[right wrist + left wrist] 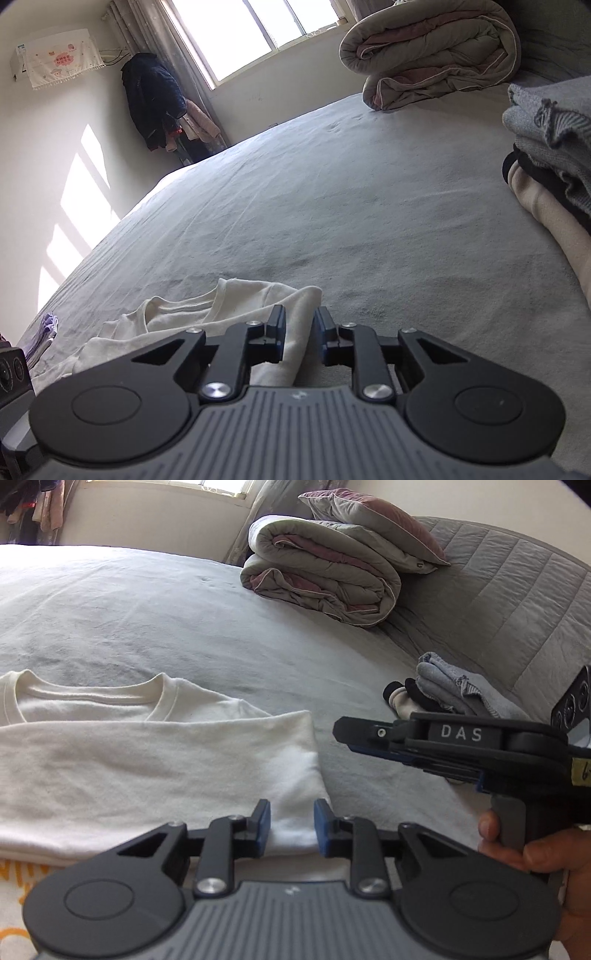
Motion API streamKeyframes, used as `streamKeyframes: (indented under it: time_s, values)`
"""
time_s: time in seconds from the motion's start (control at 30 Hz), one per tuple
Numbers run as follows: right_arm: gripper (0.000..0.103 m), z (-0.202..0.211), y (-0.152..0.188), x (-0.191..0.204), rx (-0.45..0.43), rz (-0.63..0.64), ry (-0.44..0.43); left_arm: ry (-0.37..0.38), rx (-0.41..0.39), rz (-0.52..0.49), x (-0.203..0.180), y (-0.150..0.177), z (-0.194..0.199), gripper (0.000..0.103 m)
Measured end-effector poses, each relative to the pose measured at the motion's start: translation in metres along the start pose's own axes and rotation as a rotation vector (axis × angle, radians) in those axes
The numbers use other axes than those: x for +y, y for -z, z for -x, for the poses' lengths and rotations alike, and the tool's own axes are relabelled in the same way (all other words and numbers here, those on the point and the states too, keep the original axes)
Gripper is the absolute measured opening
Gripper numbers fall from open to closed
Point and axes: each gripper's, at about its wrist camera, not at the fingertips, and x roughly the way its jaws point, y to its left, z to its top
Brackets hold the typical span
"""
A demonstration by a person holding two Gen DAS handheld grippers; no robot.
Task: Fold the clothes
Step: 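Move the left gripper to the other sleeve cuff and grasp it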
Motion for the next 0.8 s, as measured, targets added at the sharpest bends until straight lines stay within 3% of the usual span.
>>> streamKeyframes:
  time_s: [0.1,0.17,0.23,0.4,0.57,0.8]
  values:
    - [0.023,0.016,0.003,0.01,0.01,0.019,0.017,-0.031,-0.016,-0.01,-0.003,0.0,0.025,0.029]
    - [0.025,0.025,0.006,0.019,0.019,0.039,0.038,-0.079,-0.024,-0.005,0.0,0.0,0.043,0.038]
    - [0.032,0.034,0.01,0.031,0.024,0.062,0.05,-0.13,-0.032,0.007,0.005,0.0,0.061,0.039]
    - [0.037,0.056,0.022,0.061,0.028,0.104,0.064,-0.251,-0.053,0.03,0.023,0.002,0.107,0.049]
    - [0.046,0.07,0.033,0.085,0.017,0.107,0.066,-0.359,-0.09,0.062,0.056,0.012,0.156,0.066]
    - [0.054,0.075,0.056,0.106,0.02,0.065,0.033,-0.533,-0.12,0.172,0.122,0.034,0.214,0.078]
